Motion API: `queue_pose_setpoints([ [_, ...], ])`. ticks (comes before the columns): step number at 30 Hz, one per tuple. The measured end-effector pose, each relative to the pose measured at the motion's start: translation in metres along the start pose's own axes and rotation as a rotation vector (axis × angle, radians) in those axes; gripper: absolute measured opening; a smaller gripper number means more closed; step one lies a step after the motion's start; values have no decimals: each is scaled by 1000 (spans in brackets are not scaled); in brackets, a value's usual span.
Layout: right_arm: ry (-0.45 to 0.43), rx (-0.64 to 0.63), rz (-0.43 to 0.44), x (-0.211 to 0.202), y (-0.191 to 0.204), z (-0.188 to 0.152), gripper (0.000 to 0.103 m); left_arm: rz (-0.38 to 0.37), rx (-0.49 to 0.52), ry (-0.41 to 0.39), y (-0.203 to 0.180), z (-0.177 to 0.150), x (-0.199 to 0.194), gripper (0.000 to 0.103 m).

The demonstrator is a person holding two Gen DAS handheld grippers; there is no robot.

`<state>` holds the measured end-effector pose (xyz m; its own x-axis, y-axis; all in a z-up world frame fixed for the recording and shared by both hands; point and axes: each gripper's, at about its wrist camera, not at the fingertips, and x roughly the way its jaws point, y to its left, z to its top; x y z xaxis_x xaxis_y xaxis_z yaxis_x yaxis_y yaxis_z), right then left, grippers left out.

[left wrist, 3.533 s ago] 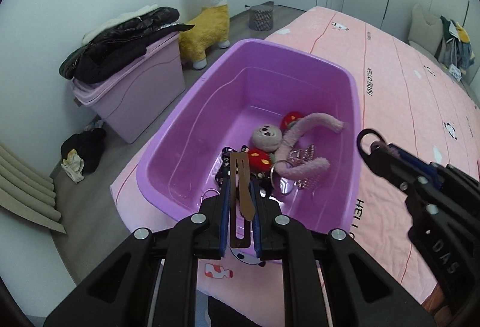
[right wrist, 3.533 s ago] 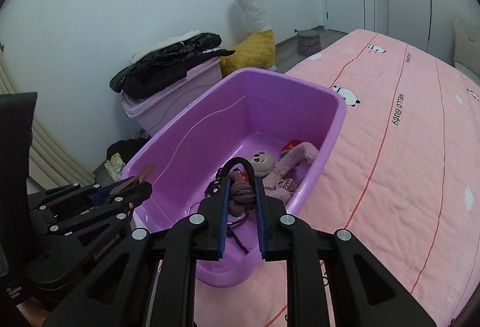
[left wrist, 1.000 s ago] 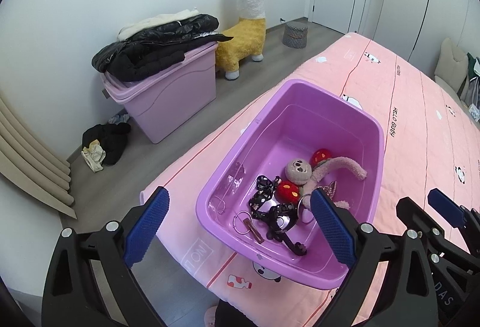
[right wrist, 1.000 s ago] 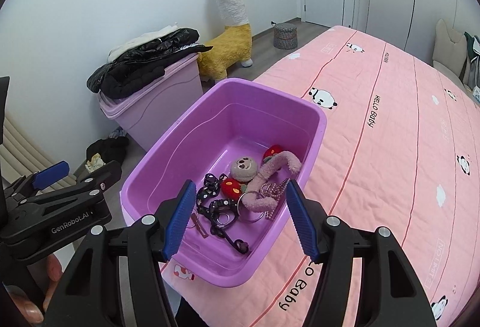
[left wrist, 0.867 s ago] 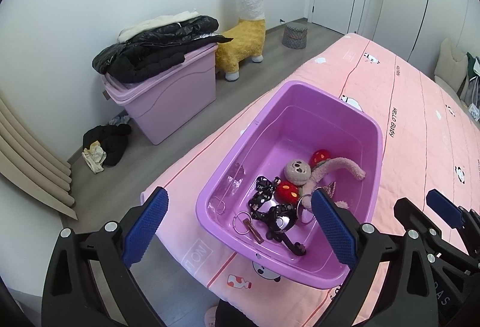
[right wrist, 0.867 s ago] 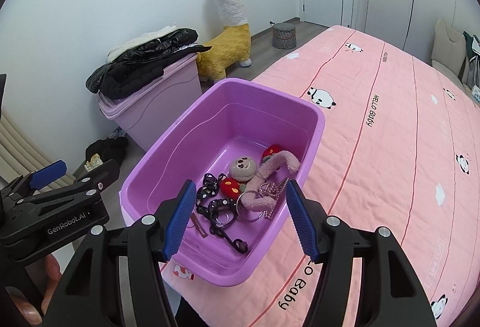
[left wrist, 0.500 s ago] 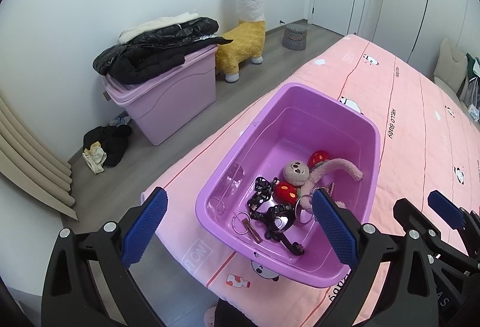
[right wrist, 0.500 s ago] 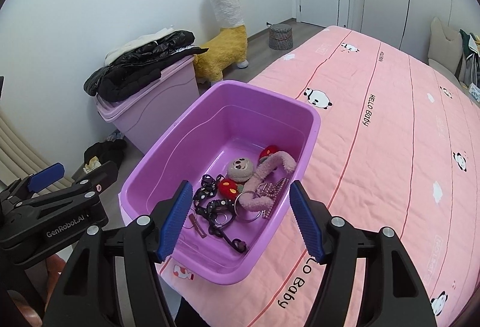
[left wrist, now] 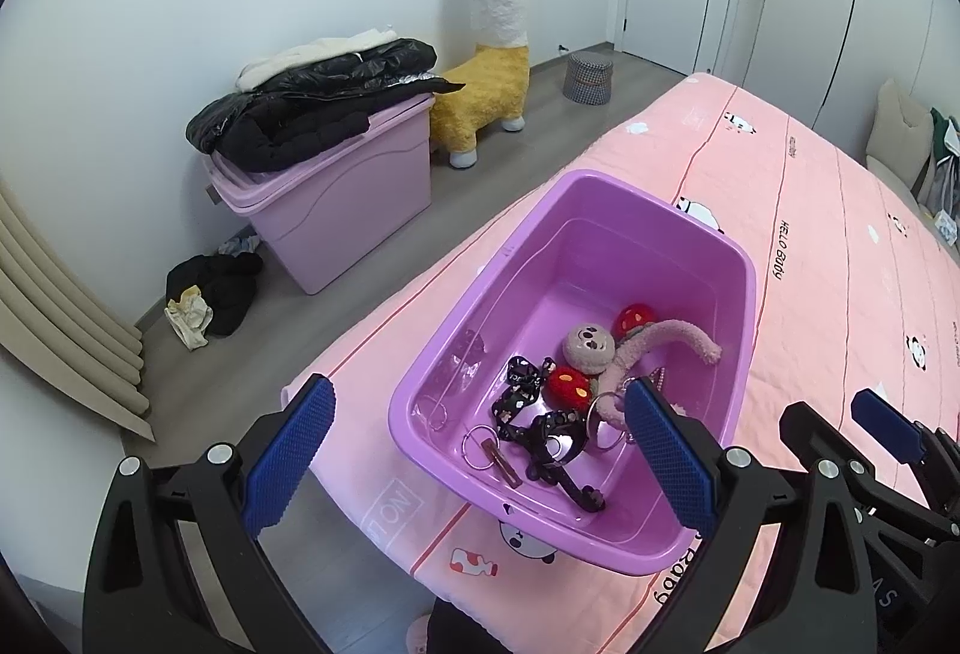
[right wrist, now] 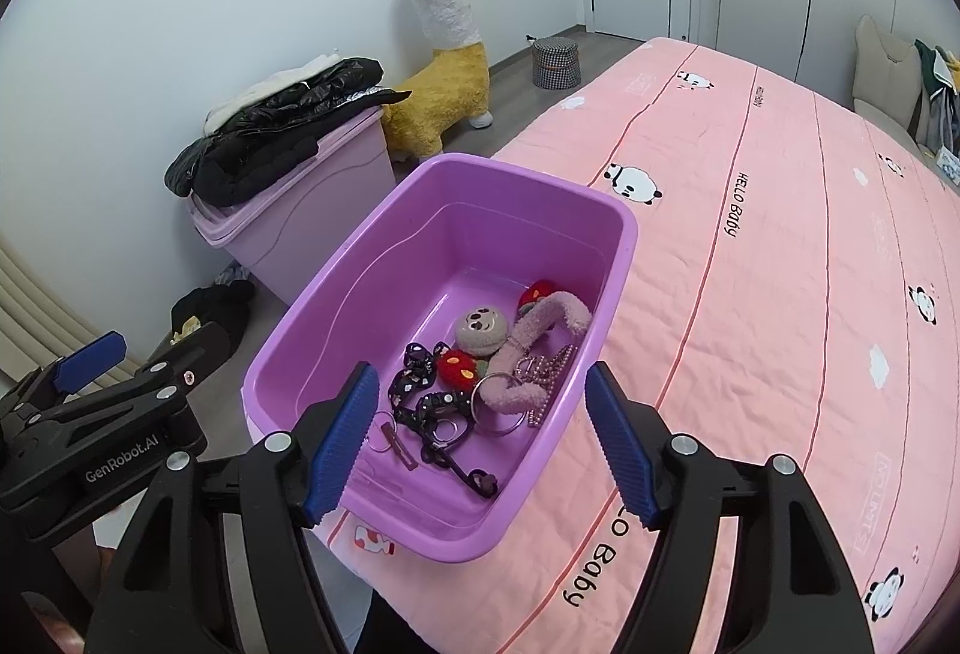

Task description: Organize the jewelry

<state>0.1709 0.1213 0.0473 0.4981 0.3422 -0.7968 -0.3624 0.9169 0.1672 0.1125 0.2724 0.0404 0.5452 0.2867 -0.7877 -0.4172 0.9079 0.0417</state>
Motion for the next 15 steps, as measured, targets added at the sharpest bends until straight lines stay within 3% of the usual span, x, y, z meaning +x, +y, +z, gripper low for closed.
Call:
queue_pose_setpoints([
  [15,2,2,-4,0,0,-1,68,2,5,-2,-4,0,-4,95],
])
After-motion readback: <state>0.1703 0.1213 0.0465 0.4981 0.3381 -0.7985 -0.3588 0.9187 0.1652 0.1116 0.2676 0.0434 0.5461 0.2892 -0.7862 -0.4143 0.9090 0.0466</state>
